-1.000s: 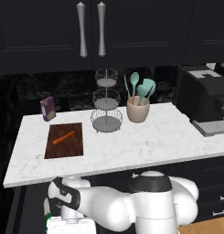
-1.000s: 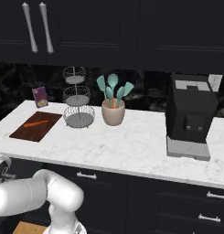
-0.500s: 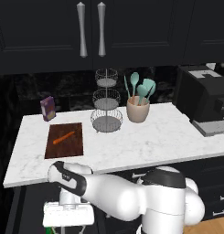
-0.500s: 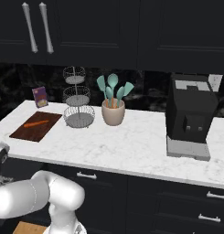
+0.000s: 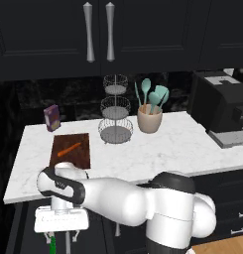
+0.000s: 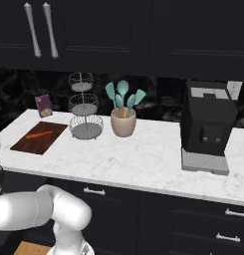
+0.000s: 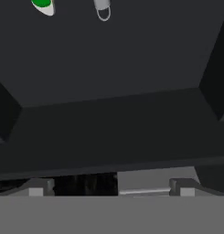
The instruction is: Place the appropriate cutting tool for cutting the carrot skin on the cutting board.
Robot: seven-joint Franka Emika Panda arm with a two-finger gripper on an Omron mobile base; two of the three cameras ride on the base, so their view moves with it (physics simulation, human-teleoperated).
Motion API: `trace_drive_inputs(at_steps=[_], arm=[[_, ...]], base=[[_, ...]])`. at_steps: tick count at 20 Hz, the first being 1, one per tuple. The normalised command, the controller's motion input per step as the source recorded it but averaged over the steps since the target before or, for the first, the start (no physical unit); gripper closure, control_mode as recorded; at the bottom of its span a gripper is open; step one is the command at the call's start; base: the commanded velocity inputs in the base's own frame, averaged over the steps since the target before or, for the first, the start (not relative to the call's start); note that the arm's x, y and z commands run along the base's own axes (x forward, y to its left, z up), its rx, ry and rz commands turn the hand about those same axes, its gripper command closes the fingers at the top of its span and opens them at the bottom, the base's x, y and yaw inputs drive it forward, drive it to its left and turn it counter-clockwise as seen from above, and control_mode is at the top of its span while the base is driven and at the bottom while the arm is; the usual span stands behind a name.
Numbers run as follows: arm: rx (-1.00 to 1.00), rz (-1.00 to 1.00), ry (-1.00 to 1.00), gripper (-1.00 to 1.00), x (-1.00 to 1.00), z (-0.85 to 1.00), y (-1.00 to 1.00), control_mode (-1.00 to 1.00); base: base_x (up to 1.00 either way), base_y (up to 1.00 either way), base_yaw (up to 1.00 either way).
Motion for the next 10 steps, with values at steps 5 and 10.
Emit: trace_drive_inputs(at_steps=[5, 10], arm=[[-0.11, 0.0, -0.11, -1.0, 0.12, -0.44, 0.01, -1.0], [-0.01, -0.05, -0.23, -1.0, 0.26, -0.27, -0.02, -1.0]], base=[[0.0, 0.0, 0.0], [0.0, 0.0, 0.0]])
